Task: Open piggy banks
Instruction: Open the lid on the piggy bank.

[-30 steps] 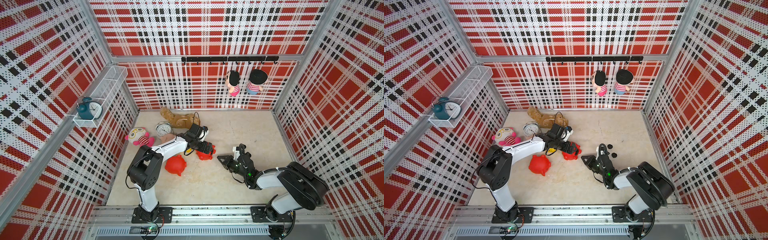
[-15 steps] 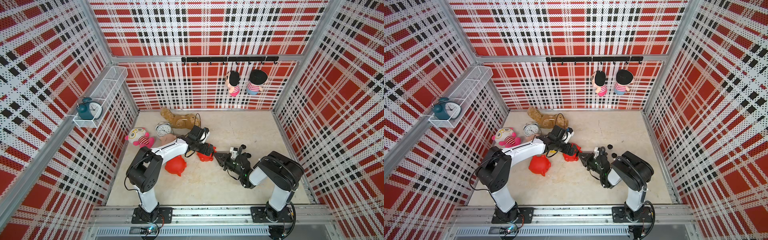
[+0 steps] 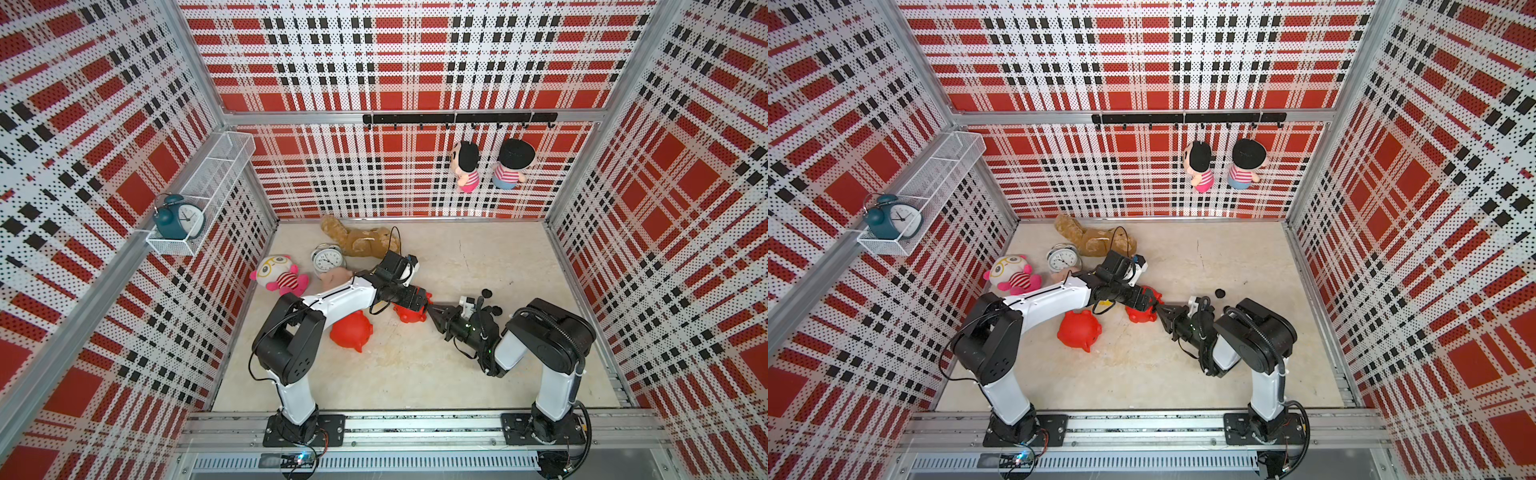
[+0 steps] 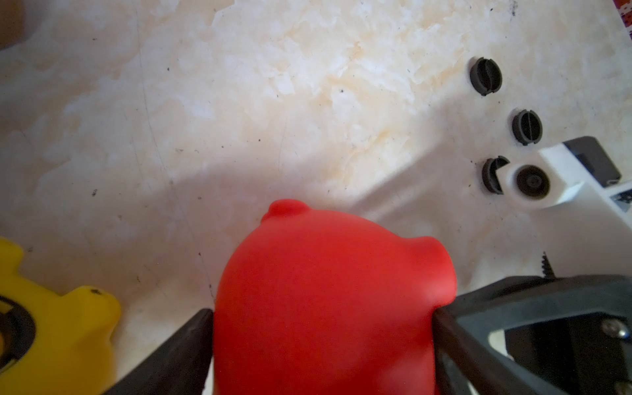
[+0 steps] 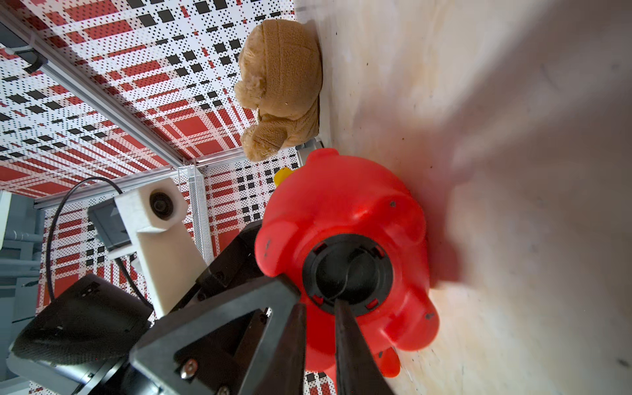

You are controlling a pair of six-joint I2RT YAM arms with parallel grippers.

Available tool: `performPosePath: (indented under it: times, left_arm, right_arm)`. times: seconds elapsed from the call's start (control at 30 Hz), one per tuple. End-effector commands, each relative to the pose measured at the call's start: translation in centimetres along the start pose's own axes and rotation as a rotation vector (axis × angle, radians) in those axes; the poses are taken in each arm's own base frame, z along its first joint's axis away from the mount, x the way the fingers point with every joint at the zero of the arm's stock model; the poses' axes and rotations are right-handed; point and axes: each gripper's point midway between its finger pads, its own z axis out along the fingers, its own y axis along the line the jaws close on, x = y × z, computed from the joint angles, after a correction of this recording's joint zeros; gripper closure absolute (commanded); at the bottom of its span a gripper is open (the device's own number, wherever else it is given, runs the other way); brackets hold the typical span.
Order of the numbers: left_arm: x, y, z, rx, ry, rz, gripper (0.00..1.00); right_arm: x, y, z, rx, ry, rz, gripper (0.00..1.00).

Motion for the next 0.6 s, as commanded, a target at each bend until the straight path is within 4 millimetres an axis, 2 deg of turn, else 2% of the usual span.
performPosePath:
  times: [0.0,0.57]
  left_arm:
    - [5.8,-0.2,1.1,0.004,0.189,-0.034,0.06]
    - [5.7,-0.8,1.0,0.02,0.175,-0.025,0.06]
  right_arm:
    - [0.1,0.8,0.6,-0.036,0.008,0.018,0.8]
    - [0.0,-1.0,1.5,0.029,0.008,0.086,0.81]
